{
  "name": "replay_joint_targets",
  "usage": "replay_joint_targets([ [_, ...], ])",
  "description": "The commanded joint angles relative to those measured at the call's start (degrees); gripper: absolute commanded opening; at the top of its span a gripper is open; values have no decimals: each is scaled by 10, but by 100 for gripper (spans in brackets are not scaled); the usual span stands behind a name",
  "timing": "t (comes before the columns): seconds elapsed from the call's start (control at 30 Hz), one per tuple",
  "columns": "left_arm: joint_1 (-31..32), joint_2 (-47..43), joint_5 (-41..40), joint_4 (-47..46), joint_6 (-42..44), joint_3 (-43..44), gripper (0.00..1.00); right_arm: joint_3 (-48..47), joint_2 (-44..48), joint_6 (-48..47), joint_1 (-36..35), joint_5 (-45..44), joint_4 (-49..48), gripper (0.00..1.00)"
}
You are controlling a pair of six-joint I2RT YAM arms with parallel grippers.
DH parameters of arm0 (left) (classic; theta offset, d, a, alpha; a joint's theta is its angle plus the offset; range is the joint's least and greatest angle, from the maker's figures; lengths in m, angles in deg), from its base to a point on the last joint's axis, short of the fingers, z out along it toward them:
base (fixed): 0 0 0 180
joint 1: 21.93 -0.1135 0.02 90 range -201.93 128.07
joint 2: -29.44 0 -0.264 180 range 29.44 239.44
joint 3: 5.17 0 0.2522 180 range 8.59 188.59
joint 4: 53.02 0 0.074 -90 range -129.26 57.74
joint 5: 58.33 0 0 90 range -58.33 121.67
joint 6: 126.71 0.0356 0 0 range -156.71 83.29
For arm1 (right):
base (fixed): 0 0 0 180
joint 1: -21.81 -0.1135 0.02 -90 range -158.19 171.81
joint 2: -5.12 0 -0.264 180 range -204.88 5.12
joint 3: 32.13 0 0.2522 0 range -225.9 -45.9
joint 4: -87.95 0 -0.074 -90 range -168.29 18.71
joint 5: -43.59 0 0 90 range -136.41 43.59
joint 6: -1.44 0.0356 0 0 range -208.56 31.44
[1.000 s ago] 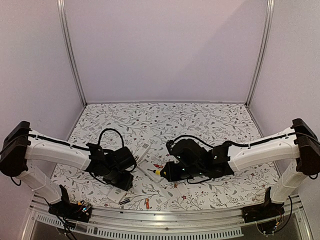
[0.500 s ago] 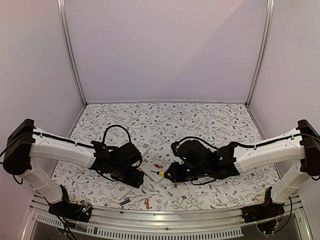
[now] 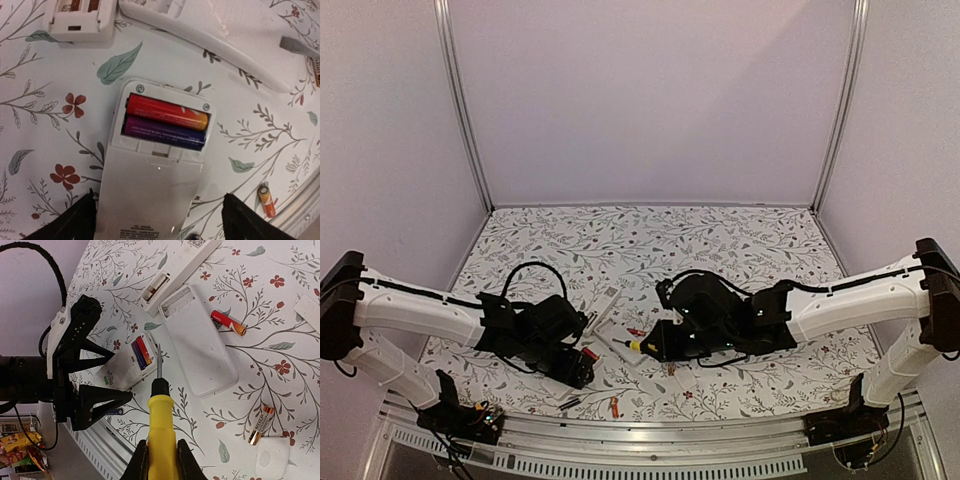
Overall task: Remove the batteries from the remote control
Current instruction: Move the remote control without the battery cover to the center of the board.
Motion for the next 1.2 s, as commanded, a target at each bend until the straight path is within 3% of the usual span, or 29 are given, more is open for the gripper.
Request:
replay_joint_targets([
  [0.0, 17, 0, 4, 18, 4, -3, 85, -22, -19, 4, -5, 7, -3, 0],
  [0.47, 24, 50, -19, 35, 80, 29, 52, -5, 16, -4, -3, -6, 28, 0],
  [0.9, 24, 83, 37, -1, 278, 105, 47, 4, 57, -77, 7, 25, 82, 0],
  [1.17, 23, 127, 56, -14, 344, 129, 45, -19, 46, -93, 7, 22, 137, 0],
])
